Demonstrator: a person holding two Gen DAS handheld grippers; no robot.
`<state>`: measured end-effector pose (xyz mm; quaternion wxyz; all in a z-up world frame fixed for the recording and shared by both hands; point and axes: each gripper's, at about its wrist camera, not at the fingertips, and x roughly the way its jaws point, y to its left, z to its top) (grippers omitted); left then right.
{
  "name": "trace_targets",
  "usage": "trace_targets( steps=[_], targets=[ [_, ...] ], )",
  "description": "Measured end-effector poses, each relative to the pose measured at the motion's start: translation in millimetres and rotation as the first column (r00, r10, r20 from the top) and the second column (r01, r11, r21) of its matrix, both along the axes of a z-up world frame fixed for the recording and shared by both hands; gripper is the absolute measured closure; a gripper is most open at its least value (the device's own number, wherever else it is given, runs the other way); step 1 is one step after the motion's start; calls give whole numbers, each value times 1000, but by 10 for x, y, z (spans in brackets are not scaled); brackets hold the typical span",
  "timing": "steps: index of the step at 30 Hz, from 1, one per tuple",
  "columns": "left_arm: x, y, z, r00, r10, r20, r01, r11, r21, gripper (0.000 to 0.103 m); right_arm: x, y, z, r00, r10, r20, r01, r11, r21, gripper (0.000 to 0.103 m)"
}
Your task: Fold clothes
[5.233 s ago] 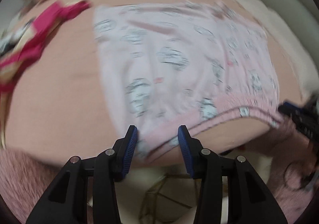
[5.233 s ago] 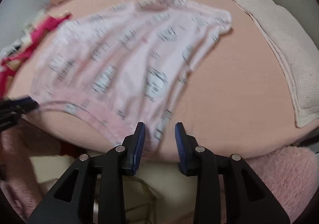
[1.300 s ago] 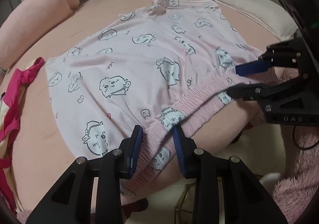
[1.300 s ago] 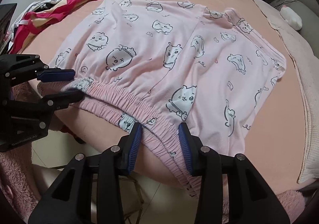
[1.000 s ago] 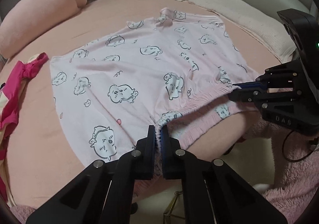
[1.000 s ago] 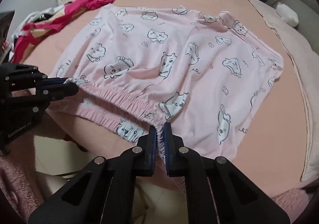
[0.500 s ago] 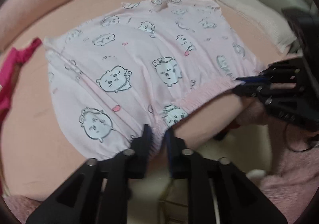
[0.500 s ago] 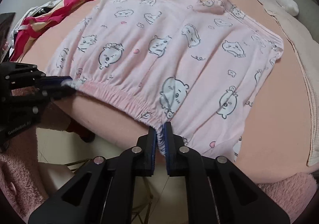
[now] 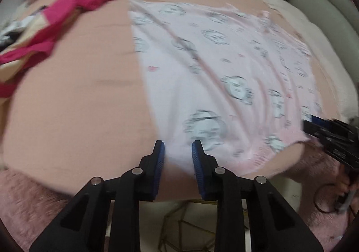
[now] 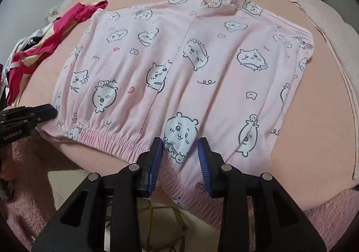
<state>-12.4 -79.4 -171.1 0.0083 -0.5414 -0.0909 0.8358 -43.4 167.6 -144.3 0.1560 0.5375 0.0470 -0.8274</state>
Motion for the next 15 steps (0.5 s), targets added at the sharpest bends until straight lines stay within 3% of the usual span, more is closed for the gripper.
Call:
trace_targets(
  steps=[3, 5, 8, 11, 15],
  targets=[
    [-39, -110, 51, 999, 27, -32, -24, 995, 99, 69, 7, -29, 64, 1000, 2, -21, -2, 1000, -11, 70],
    [-121, -61, 29, 999, 16, -36, -13, 998, 68, 56, -12, -104, 95, 999, 21, -40, -21, 1000, -10, 70],
    [-233, 69, -7, 999, -27, -40, 29, 998, 50, 56, -53, -308, 144, 995, 72, -73, -71, 997, 10, 70],
    [-351, 274, 68, 989, -121, -79, 118, 992, -39, 56, -86, -483, 142, 991, 107, -85, -105, 994, 26, 66],
    [-493, 392, -101, 983, -182, 36, 185, 974, -132, 60, -137, -580, 126, 994, 90, -65, -87, 995, 51, 66]
  ],
)
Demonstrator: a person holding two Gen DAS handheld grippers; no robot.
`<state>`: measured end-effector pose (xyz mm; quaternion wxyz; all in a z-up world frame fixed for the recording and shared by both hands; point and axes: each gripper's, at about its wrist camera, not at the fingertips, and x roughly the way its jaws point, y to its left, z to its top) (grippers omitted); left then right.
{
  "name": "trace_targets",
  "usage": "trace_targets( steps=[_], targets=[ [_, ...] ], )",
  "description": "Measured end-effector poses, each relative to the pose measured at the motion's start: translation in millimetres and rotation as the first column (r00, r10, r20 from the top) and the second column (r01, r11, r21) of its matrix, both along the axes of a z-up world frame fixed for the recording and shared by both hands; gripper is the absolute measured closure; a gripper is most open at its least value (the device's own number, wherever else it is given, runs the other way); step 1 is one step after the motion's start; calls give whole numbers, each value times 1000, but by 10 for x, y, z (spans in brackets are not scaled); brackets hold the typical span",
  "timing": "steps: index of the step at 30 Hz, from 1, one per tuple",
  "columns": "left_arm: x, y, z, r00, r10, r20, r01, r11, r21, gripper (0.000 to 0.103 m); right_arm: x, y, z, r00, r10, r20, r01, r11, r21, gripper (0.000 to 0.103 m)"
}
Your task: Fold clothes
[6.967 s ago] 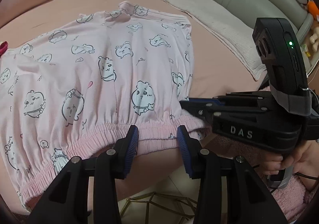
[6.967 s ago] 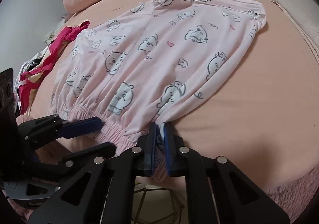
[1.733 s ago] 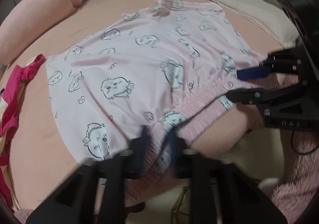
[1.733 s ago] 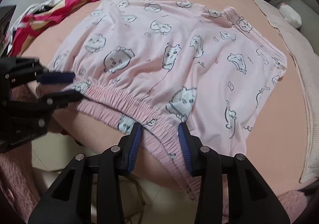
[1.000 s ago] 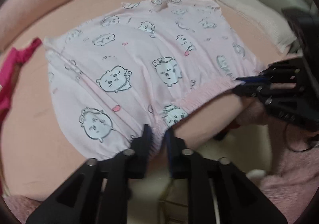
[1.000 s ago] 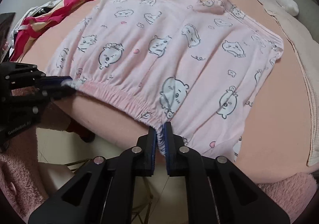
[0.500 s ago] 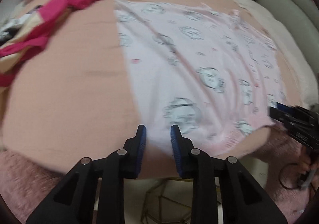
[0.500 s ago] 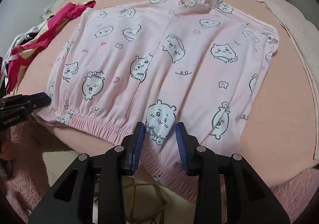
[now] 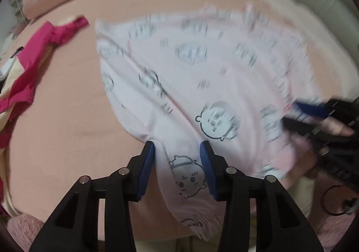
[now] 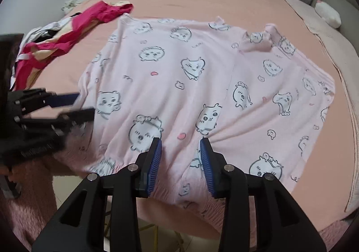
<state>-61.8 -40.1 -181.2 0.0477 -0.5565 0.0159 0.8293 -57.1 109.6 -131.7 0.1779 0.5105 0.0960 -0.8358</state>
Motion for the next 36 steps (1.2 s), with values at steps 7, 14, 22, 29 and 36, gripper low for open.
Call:
trace_targets(
  steps=[7, 14, 22, 29, 36],
  targets=[
    [202, -312, 15, 995, 64, 80, -62, 998, -20, 60, 144, 465, -21, 994, -110, 29, 106, 990, 97, 67],
    [368, -561, 295, 992, 127, -13, -126, 987, 101, 60, 331, 983, 6, 981, -179, 73, 176, 983, 45, 57],
    [190, -289, 18, 998, 55, 16, -55, 998, 27, 60, 291, 884, 64, 981, -193, 25, 191, 981, 43, 57],
    [480, -402, 211, 990, 135, -34, -134, 990, 44, 58, 380, 1093, -77, 958, -286, 27, 282, 955, 92, 54],
    [555, 70, 167, 999, -28, -41, 31, 998, 60, 58, 466, 999, -102, 968, -248, 20, 247, 967, 62, 54]
  ],
)
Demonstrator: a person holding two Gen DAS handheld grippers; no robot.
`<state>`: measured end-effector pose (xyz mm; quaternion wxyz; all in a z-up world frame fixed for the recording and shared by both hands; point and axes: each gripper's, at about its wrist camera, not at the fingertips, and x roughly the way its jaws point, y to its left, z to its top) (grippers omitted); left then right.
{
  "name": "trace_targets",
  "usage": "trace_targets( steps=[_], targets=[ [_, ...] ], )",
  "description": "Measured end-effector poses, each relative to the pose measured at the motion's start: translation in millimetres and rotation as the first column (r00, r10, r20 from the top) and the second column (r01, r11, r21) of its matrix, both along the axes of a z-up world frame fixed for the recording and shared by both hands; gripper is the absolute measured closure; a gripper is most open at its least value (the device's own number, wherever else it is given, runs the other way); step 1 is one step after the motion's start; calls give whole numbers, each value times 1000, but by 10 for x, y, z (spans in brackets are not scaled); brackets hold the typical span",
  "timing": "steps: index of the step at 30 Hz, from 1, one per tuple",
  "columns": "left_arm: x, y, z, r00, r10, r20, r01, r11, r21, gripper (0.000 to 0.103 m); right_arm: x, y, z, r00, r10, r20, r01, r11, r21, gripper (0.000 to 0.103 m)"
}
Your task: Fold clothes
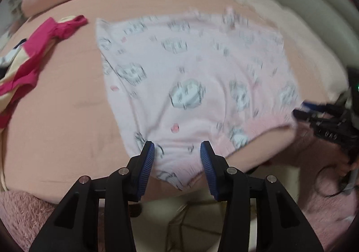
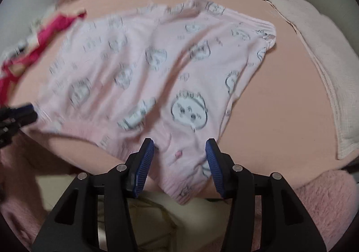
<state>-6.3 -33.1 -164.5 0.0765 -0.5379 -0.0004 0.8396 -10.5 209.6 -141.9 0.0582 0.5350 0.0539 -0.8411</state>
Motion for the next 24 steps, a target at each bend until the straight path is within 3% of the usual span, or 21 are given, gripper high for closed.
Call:
trace_targets(
  steps=[3, 5, 6, 10, 14, 18, 24],
  targets=[
    [23, -75, -50, 999, 35, 23, -34, 999, -30, 57, -2, 88, -77, 998, -54, 27, 52, 997, 53, 54],
    [40, -170, -63, 995, 96, 27, -92, 989, -112, 57, 18, 172, -76, 995, -96, 33, 93, 993, 72, 52],
    [51, -229, -67, 992, 118, 31, -114, 987, -110, 57, 29, 195, -80, 994, -105, 40, 103, 993, 60, 52],
    [96, -402, 11, 989, 150, 17, -150, 988, 23, 57, 80, 75, 3, 997, -72, 15, 71, 995, 76, 52],
    [72, -422, 76, 991, 130, -15, -129, 988, 89, 57, 118, -76, 255, 1000, 2, -29, -3, 999, -44, 52],
    [-163, -512, 87, 991, 130, -10, -129, 987, 99, 57, 20, -187, 436, 996, 70, -48, -72, 996, -50, 52],
    [-816, -1126, 195, 977, 205, -54, -199, 975, 93, 57, -704, -422, 887, 975, 211, -73, -217, 973, -83, 52]
  ],
)
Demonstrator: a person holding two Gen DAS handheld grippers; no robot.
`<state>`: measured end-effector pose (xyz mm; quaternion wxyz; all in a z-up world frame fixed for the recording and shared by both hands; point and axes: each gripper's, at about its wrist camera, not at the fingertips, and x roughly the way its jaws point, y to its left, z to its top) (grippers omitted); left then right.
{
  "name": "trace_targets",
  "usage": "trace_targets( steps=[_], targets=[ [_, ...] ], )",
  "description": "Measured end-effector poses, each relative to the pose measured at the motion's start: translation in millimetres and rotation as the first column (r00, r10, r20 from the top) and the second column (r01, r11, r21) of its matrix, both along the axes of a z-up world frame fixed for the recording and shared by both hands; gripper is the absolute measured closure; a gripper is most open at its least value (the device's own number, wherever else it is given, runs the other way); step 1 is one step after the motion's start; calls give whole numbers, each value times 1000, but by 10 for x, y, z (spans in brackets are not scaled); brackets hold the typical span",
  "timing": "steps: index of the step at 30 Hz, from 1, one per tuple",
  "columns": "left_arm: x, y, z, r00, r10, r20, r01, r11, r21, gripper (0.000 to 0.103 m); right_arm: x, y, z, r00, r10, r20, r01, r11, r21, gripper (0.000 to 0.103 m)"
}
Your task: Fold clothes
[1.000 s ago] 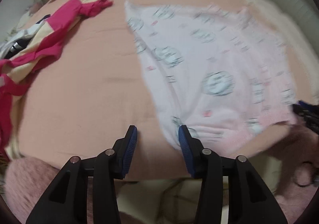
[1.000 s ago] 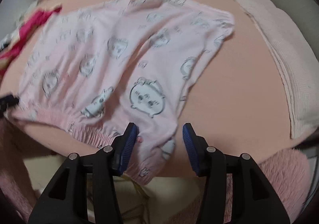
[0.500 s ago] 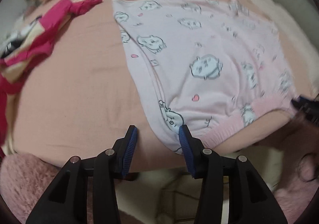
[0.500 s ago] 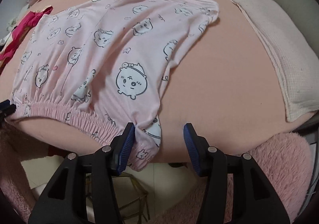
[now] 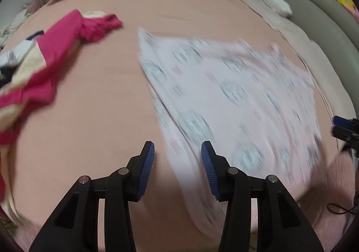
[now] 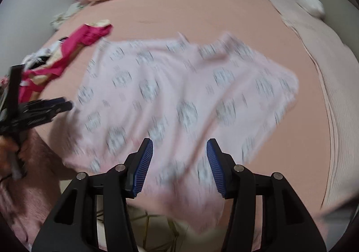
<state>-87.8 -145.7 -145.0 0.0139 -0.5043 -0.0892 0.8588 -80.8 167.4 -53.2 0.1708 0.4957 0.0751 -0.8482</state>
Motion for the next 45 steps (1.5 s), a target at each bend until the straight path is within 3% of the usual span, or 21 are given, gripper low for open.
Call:
trace_targets(
  steps=[3, 6, 10, 14, 16, 17, 18, 21, 25, 27, 30, 32, 35, 37, 41, 44, 45],
  targets=[
    [-414, -305, 8, 999, 36, -37, -36, 999, 9, 57, -545, -109, 219, 998, 33, -53, -31, 999, 43, 52],
    [-870, -451, -87, 995, 79, -57, -76, 996, 48, 57, -1155, -233, 169, 998, 31, -60, -27, 996, 80, 52],
    [-1188, -585, -239, 994, 98, -47, -94, 992, 84, 57, -1796, -435, -118, 1000, 31, -7, -31, 998, 53, 52],
    [-1346, -580, -405, 997, 67, -35, -62, 989, 133, 57, -2232, -667, -543, 997, 37, 70, -44, 995, 94, 52],
    [-1392, -519, -448, 999, 37, -38, -32, 992, 122, 57, -2381, -753, -766, 992, 47, 115, -61, 991, 120, 52],
    [-1415, -484, -464, 999, 20, -41, -15, 994, 112, 57, -2415, -768, -853, 990, 51, 133, -67, 990, 123, 56],
    [-1437, -449, -480, 999, 4, -45, 1, 995, 101, 57, -2433, -774, -920, 988, 56, 146, -73, 990, 117, 71],
    [-1511, -410, -451, 998, -21, -60, 28, 991, 132, 57, -2435, -746, -916, 990, 67, 126, -70, 997, 20, 92],
    [-1558, -462, -380, 996, 1, -91, 17, 980, 200, 57, -2442, -682, -754, 999, 47, 25, -46, 997, -56, 92],
    [-1549, -489, -363, 995, 14, -96, 5, 981, 195, 57, -2495, -657, -758, 1000, 13, 4, -13, 1000, -12, 93],
    [-1540, -547, -381, 995, 38, -90, -20, 981, 195, 57, -2618, -555, -870, 998, -57, 29, 57, 998, 8, 93],
    [-1539, -584, -408, 996, 46, -82, -27, 975, 220, 57, -2664, -447, -875, 995, -85, 50, 89, 993, -72, 92],
    [-1559, -503, -463, 997, 22, -69, -6, 973, 230, 57, -2673, -445, -900, 993, -37, 116, 55, 987, -153, 69],
    [-1589, -418, -492, 998, 3, -67, 11, 977, 211, 58, -2666, -490, -944, 991, -16, 135, 33, 992, -125, 69],
    [-1682, -287, -527, 998, 14, -59, -5, 990, 138, 72, -2654, -558, -1106, 985, -19, 172, 45, 988, -150, 73],
    [-1698, -201, -454, 997, 8, -76, 0, 995, 98, 96, -2676, -601, -1059, 986, -15, 169, 42, 986, -159, 95],
    [-1702, -176, -415, 996, 5, -84, 2, 997, 83, 96, -2655, -630, -999, 989, -12, 145, 33, 989, -144, 95]
  ],
)
